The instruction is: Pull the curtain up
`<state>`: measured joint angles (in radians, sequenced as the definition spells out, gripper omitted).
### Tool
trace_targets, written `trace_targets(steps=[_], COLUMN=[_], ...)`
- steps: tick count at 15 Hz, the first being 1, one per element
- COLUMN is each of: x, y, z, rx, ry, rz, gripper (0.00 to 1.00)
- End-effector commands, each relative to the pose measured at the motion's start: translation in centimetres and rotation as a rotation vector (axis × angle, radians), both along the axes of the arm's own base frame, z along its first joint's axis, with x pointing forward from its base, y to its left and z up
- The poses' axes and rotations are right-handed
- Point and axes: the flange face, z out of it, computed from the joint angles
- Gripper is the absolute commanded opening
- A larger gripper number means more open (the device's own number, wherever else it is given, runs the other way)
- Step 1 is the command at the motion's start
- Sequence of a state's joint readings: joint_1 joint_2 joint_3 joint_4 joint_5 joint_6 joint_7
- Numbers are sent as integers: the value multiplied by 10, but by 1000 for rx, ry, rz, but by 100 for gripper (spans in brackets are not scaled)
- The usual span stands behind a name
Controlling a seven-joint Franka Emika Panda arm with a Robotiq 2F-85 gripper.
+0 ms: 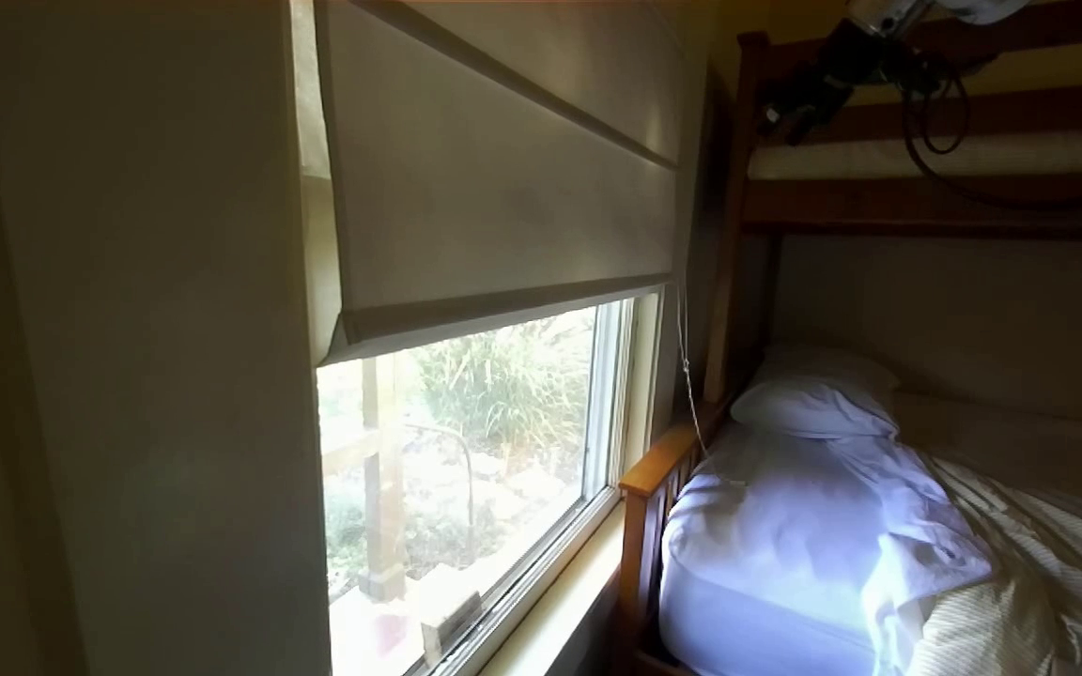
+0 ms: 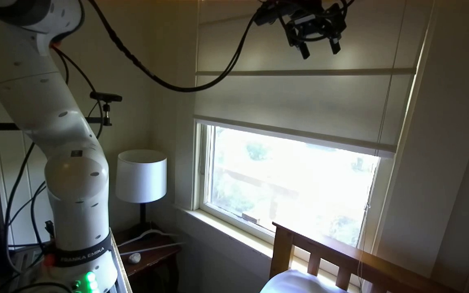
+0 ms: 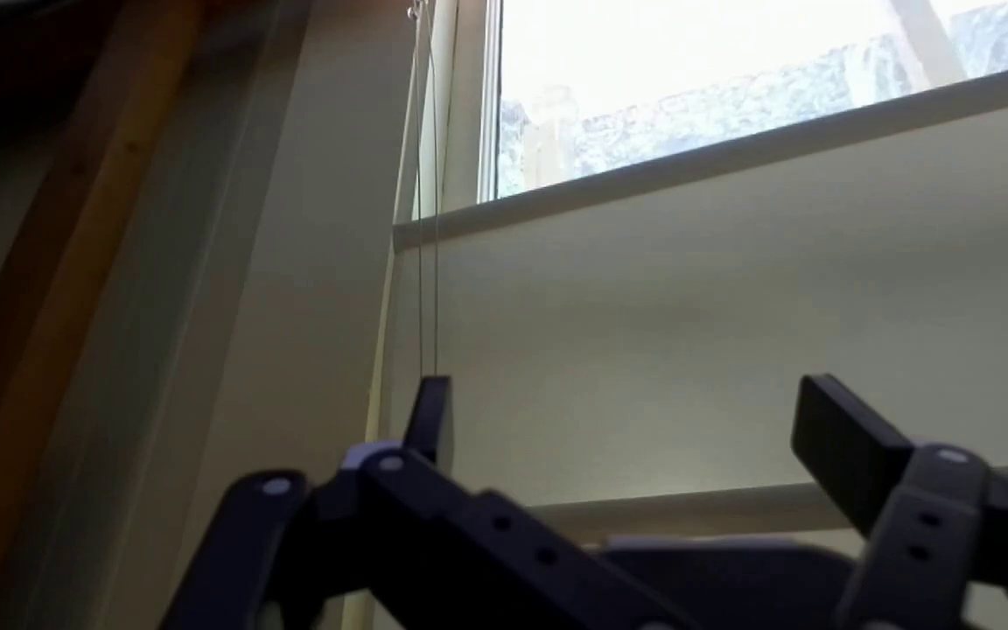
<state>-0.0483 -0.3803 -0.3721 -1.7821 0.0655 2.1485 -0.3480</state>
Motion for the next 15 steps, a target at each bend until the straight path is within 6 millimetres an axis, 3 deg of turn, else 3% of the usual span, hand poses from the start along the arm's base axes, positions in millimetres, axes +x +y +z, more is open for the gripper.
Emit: trace_targets(steps=[1, 4, 7, 10, 15], x=[4, 8, 35, 58, 101], y=[0, -1, -34, -66, -97], z=[0, -2, -9, -5, 7], rx=[-1, -1, -71, -152, -177], ry=[4, 9, 51, 60, 49], rz=[0, -1, -154, -166, -282], gripper=[100, 100, 100, 100, 100])
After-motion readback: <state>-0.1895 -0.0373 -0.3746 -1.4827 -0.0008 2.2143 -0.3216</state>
